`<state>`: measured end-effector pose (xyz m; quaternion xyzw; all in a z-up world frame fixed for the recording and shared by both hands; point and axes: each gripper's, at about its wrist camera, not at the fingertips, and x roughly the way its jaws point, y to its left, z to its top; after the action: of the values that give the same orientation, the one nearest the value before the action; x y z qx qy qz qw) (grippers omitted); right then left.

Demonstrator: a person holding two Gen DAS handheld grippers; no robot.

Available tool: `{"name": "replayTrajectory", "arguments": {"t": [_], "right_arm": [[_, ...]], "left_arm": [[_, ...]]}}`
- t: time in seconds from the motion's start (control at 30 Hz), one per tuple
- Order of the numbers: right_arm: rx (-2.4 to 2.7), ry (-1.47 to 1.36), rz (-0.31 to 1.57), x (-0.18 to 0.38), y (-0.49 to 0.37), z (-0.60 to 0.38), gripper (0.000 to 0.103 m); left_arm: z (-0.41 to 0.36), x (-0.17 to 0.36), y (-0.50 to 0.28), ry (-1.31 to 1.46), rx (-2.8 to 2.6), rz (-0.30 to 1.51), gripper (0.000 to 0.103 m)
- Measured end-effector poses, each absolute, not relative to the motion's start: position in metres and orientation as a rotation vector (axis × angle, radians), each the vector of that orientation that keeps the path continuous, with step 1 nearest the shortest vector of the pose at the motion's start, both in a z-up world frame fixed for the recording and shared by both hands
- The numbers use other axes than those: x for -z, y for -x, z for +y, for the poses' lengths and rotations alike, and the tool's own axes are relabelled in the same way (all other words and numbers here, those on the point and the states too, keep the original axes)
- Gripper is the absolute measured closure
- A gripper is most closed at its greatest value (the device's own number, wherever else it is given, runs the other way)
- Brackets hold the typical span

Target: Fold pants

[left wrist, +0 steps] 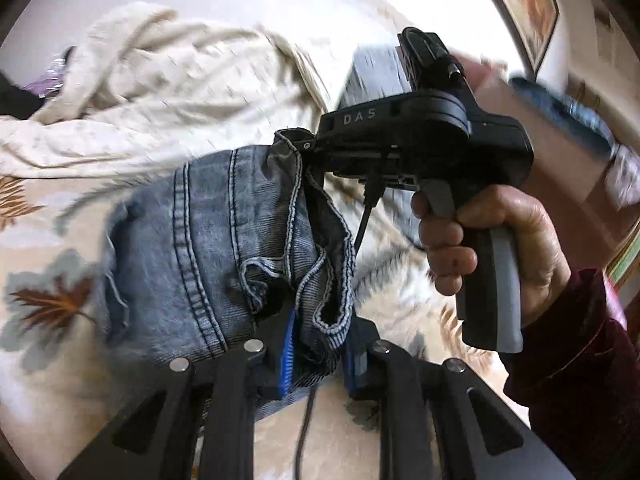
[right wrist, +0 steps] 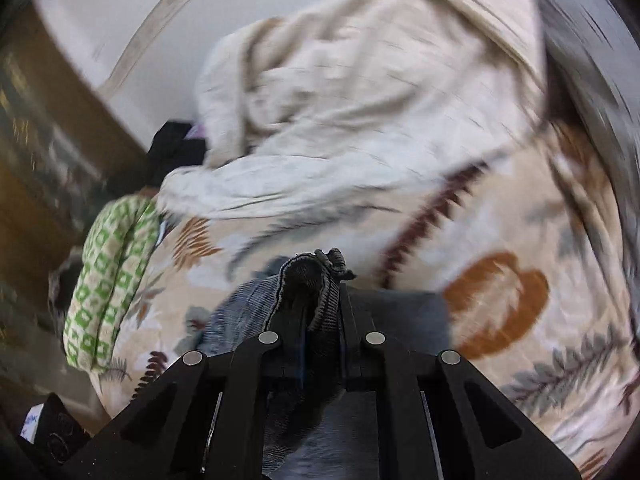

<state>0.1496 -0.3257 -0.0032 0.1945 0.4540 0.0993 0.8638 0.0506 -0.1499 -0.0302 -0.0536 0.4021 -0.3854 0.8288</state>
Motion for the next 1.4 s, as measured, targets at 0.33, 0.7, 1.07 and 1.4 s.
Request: {"name": "replayTrajectory", "arguments": {"t": [0.33, 0.7, 1.07, 1.4], "right_arm": [[-0.079, -0.627, 1.028, 0.105, -0.137, -0.405, 0.068], [-0.030, -0.587, 0.765, 0.021, -0.047, -0.395, 0.051], [-0.064, -0.382, 0.733, 0.024, -0.045, -0.301, 0.080], [-0.054, -0.426, 0.909, 0.095, -0.075, -0.304, 0.073]], "left_arm": [[-0.210, 0.085, -0.049, -0.118, 0.803, 0.921, 0.077], [-0.107, 0.003, -0.016, -0.177, 0.791, 0.681, 0.037], [-0.094, 0.037, -0.106, -0.116, 0.549, 0.768, 0.038], [-0.128, 0.087, -0.120, -0.204, 0.545, 0.867, 0.029]]}}
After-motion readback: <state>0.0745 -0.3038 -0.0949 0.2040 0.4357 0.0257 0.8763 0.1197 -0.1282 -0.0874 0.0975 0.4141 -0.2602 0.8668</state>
